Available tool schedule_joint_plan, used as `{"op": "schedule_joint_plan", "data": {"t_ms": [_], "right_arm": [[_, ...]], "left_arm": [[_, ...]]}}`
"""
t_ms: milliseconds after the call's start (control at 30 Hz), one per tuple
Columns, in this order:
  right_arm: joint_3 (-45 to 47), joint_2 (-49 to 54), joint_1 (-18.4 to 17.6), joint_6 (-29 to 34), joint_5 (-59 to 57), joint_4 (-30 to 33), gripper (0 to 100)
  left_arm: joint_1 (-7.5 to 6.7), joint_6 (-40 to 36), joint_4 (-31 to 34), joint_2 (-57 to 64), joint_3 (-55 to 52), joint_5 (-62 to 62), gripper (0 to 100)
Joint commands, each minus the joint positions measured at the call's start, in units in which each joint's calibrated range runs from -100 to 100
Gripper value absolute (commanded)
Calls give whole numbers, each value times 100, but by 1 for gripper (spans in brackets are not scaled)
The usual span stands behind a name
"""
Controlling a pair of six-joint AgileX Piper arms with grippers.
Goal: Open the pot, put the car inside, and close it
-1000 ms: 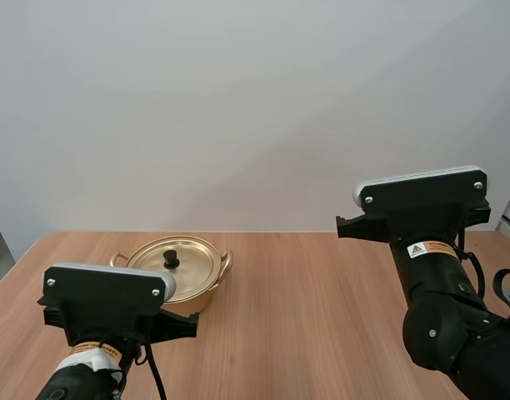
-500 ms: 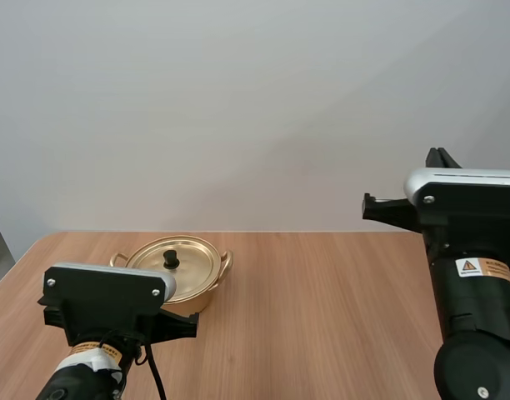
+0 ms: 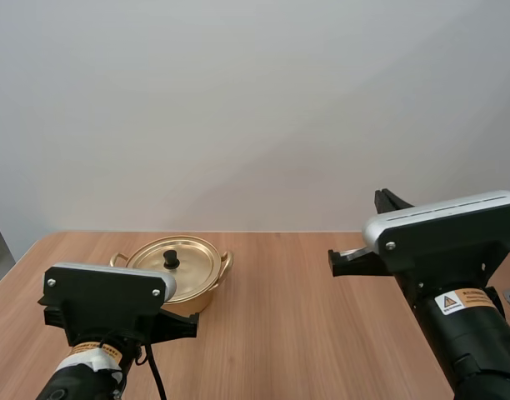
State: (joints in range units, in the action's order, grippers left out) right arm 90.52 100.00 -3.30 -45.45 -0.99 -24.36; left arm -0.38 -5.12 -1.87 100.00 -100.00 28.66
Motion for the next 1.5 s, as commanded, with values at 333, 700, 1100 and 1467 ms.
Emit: {"op": "schedule_joint_plan", "data": {"t_ms": [333,700,1100,1467], "right_arm": [[948,0,175,4,-1609,1790,0],[948,0,216,-5,-1437,1873,0],[948,0,216,3393,-1964,2553,0],[948,0,216,3393,-3022,2576,0]], "left_arm": [[1,0,5,0,0,2,0],[1,0,5,0,0,2,0],[1,0,5,0,0,2,0],[1,0,5,0,0,2,0]]}}
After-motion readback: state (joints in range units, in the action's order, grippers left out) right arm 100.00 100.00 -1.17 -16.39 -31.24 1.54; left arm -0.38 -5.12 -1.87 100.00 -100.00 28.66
